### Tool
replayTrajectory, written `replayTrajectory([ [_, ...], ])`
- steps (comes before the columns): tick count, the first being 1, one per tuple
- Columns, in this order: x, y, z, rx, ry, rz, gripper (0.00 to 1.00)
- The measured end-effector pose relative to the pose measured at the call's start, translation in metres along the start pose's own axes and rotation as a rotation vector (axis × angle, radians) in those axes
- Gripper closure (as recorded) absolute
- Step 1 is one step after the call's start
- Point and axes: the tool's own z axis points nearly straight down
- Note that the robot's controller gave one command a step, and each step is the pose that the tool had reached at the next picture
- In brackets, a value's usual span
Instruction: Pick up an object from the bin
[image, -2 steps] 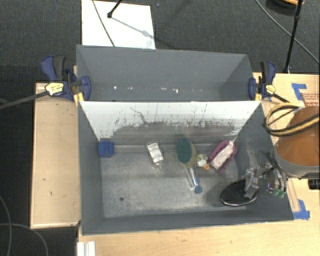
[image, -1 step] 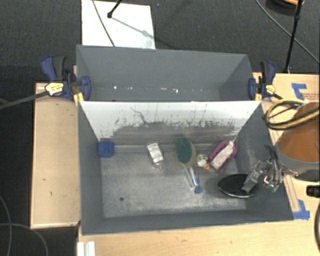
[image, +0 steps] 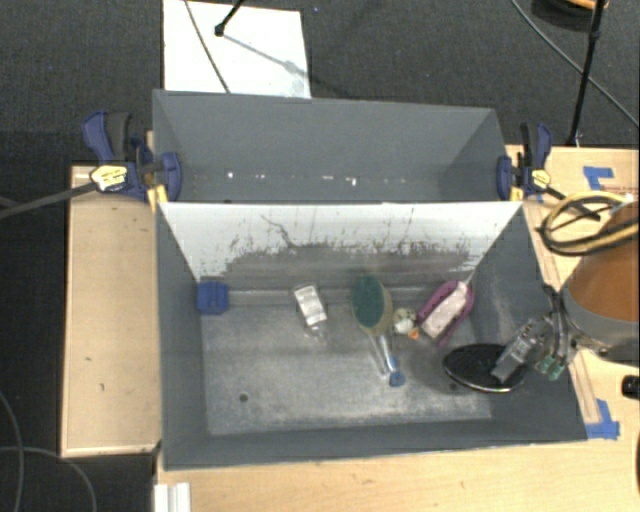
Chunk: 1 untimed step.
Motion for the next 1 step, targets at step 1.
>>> replayTrajectory([
  [1,-0.0007,0.0060,-0.0293,0.000,0.002,-0.030,1.00],
])
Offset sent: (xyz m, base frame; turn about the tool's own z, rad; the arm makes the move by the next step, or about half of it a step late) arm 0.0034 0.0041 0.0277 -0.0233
